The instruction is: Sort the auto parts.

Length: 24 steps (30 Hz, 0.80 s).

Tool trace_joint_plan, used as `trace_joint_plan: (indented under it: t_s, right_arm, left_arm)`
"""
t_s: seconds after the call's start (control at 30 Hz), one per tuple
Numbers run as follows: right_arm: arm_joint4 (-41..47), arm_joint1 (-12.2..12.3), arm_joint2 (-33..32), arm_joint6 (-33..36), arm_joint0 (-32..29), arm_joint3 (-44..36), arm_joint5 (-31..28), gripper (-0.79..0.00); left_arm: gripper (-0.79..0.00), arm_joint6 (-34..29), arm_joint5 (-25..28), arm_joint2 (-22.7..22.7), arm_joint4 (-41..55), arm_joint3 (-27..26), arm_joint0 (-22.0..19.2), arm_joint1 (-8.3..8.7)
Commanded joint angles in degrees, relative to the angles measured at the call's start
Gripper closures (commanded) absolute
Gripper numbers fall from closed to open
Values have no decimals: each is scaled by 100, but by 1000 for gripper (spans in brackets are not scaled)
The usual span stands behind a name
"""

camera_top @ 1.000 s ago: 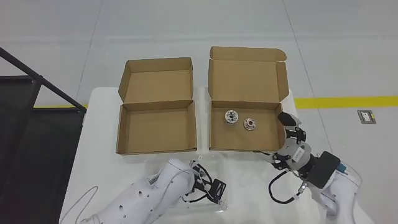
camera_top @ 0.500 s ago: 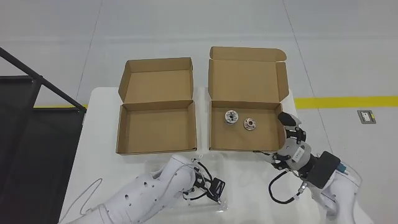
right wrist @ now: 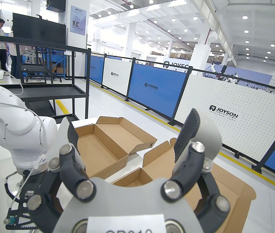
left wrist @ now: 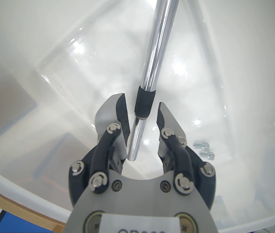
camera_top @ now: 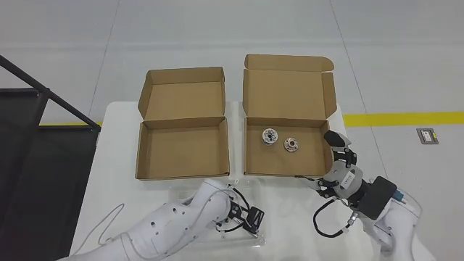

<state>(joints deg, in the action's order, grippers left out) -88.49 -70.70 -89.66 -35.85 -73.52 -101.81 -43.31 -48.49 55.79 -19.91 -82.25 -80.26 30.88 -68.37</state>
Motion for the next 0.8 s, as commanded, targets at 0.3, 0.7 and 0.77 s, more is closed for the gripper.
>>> trace_joint_plan:
  t_s: [0.3,0.7,0.77]
  right_arm:
    - [0,0,0,0,0,0,0,-785]
    - [0,0,0,0,0,0,0,-785]
    - [0,0,0,0,0,0,0,-785]
  left_arm:
    - [-289,53,53,79,32,177,-71,-72]
    - [0,158,157,105,-57,380,-124,-183]
    - [0,155,155,96,-90,308,-125,-190]
